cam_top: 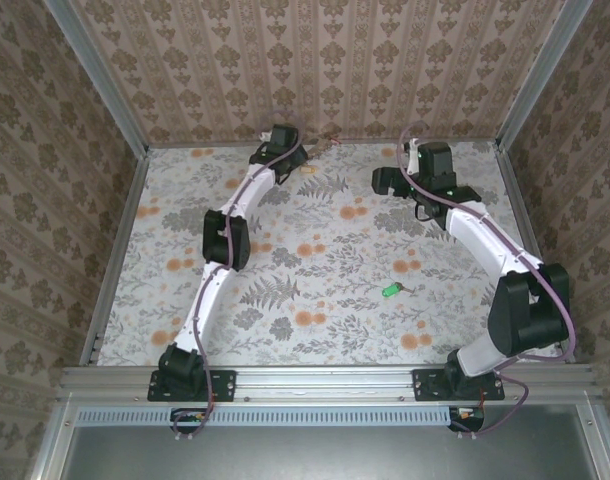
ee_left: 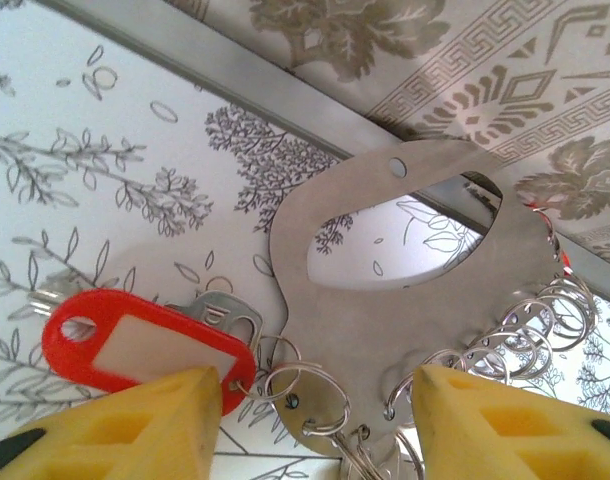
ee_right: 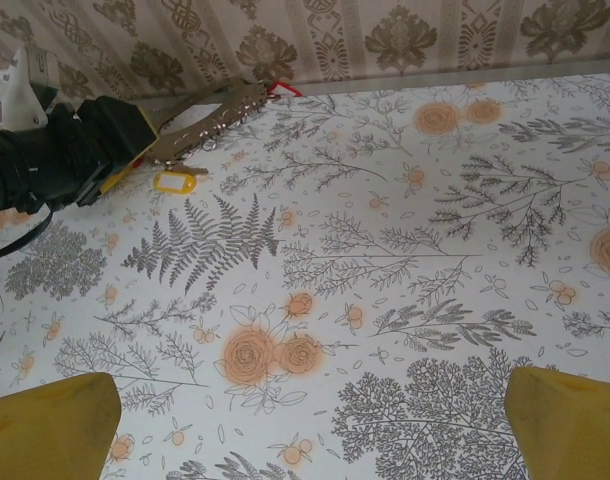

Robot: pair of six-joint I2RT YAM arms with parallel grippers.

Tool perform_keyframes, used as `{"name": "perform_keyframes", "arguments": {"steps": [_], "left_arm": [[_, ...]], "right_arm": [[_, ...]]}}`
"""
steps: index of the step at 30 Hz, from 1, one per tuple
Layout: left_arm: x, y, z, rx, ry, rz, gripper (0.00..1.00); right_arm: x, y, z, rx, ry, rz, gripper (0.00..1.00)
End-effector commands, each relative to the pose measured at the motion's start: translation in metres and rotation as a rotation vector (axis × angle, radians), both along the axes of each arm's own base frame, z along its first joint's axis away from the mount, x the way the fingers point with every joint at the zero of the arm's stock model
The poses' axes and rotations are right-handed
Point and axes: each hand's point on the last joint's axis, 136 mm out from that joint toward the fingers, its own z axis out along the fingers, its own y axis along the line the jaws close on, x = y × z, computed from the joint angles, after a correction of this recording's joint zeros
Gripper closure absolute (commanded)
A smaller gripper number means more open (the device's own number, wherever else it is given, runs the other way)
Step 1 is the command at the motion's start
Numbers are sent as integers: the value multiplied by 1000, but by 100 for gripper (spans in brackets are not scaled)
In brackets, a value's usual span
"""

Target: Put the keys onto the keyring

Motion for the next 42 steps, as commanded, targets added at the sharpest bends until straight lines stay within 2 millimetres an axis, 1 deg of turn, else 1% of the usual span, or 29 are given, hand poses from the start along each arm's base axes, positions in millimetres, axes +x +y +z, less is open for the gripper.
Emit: {"name": "perform_keyframes", "arguments": {"steps": [1,8,14,19,21,23,29,31,34,40,42], "left_arm": [[-16,4,-12,56,76,0,53],[-17,-4,-13,44,71,-4,69],[-19,-3,-15,46,82,-8,80],[-23,-4,-13,48,99,-30,86],[-26,-4,-14,49,111,-42,91],[-29,-5,-11,49,117,-58,100],[-38,-6,1,59,124,-108,100],[-43,-8,5,63,128,-134,100],[-51,-13,10,52,142,-172,100],[-74,-18,23,43,162,-231,100],[-88,-20,23,37,176,-256,100]], "right_arm": [[-4,-2,17,49,-44,-11,0],[-8,-20,25,62,-65,-56,0],[-11,-36,27,72,-78,-95,0],[-12,-39,25,76,-78,-102,0],[-13,-41,24,76,-77,-107,0],[-15,-42,24,78,-78,-111,0],[-17,-41,18,88,-64,-112,1],[-22,-42,29,92,-92,-111,1],[-24,-42,25,91,-86,-112,1],[-26,-40,23,101,-82,-102,1],[-27,-40,23,102,-83,-102,1]]}}
